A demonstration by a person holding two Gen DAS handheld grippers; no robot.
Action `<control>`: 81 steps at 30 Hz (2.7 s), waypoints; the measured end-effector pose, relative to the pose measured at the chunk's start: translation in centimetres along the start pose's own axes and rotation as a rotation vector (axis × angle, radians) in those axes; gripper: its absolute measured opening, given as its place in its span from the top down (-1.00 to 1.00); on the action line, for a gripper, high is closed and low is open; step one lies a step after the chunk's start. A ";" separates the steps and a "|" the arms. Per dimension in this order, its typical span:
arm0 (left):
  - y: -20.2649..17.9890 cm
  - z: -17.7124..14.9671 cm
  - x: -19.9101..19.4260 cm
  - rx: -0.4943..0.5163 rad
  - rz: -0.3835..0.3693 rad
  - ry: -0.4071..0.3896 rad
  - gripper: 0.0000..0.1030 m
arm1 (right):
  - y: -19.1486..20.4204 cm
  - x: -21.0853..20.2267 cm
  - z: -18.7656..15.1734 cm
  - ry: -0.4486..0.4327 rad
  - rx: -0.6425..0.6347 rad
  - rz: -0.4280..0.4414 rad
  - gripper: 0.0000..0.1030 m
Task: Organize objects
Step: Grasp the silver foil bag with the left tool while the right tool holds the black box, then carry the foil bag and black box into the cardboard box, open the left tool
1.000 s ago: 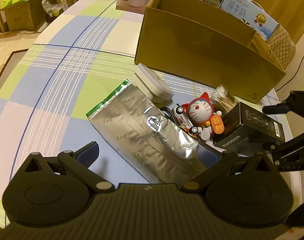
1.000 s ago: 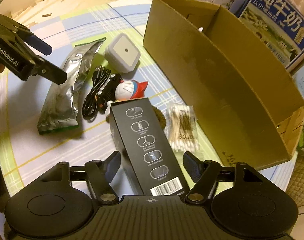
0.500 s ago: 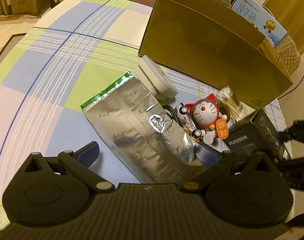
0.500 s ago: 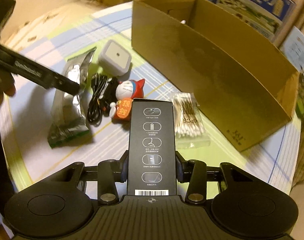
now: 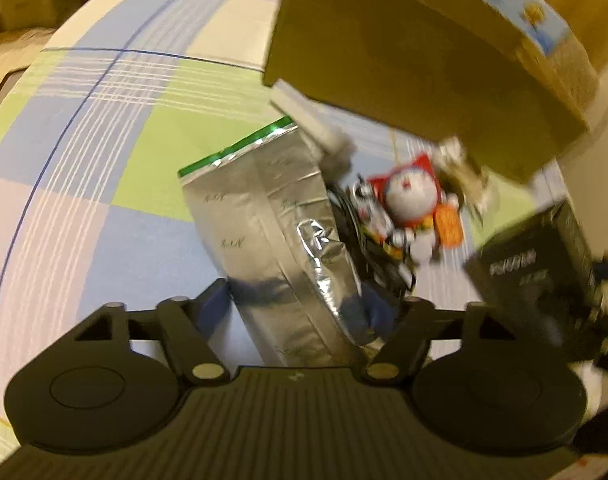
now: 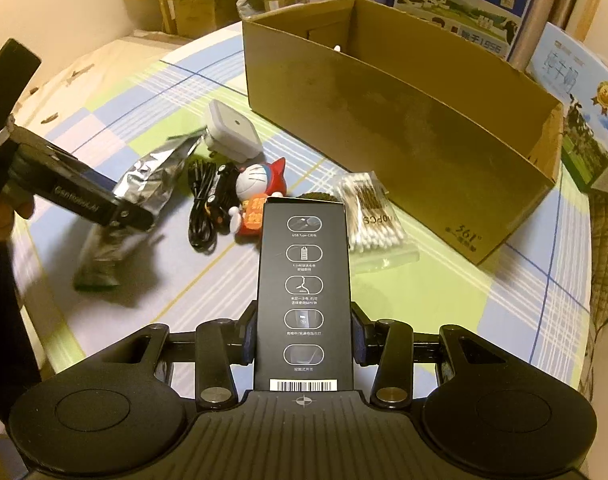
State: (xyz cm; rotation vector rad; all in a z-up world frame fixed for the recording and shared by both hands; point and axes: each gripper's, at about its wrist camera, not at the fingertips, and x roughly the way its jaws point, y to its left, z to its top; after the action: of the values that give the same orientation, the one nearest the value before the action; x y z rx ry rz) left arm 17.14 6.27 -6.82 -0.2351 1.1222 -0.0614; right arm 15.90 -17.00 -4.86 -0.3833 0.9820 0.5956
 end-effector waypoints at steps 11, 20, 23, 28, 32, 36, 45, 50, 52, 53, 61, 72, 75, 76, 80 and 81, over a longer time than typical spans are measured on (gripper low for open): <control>0.0 -0.9 -1.4 0.224 0.066 0.060 -0.14 | 0.7 -0.2 -1.9 0.005 0.124 -0.004 0.21; -0.7 -1.0 0.1 0.324 0.106 0.104 -0.02 | 0.6 0.3 -2.8 0.023 0.149 -0.022 0.21; -0.7 -0.8 0.0 0.338 0.109 0.104 0.13 | 0.8 0.3 -2.8 0.023 0.143 -0.030 0.21; -0.3 -0.9 -0.5 0.323 0.095 0.098 0.30 | 1.3 -0.1 -2.9 0.009 0.147 -0.027 0.21; 0.1 -1.4 -1.4 0.288 0.071 0.098 0.33 | 1.6 -0.6 -2.9 -0.008 0.159 -0.027 0.21; 0.1 -2.1 -2.8 0.267 0.066 0.080 0.33 | 1.9 -1.4 -2.8 -0.026 0.173 -0.032 0.21; -1.3 -2.6 -6.4 0.257 0.036 0.014 0.33 | 2.4 -3.2 -2.9 -0.060 0.194 -0.053 0.21; -2.4 -2.9 -7.7 0.271 0.025 -0.013 0.33 | 2.7 -4.2 -3.2 -0.074 0.201 -0.063 0.21; -2.8 -3.0 -8.2 0.278 0.021 -0.022 0.33 | 2.8 -4.5 -3.3 -0.079 0.201 -0.066 0.21; -3.0 -3.1 -8.3 0.281 0.019 -0.026 0.33 | 2.8 -4.7 -3.3 -0.082 0.201 -0.068 0.21; -4.2 -3.6 -9.6 0.305 0.007 -0.048 0.33 | 3.0 -6.1 -3.5 -0.099 0.199 -0.082 0.21; -5.5 -2.9 -10.4 0.353 -0.013 -0.067 0.33 | 1.8 -7.4 -2.4 -0.111 0.172 -0.111 0.21; -6.0 -1.5 -10.6 0.372 -0.022 -0.075 0.33 | 0.6 -8.0 -1.2 -0.125 0.180 -0.108 0.21; -6.1 -0.9 -10.7 0.375 -0.027 -0.079 0.33 | 0.1 -8.3 -0.7 -0.133 0.181 -0.113 0.21; -6.7 2.0 -11.3 0.402 -0.033 -0.106 0.33 | -2.3 -9.2 2.4 -0.171 0.191 -0.145 0.21; -6.8 2.8 -11.5 0.406 -0.035 -0.113 0.33 | -2.9 -9.4 3.2 -0.178 0.190 -0.149 0.21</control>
State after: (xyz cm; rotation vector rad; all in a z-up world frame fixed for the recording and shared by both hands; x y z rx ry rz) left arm 15.13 1.97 6.02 0.1040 0.9694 -0.3002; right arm 15.92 -20.23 5.02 -0.2279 0.8230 0.3900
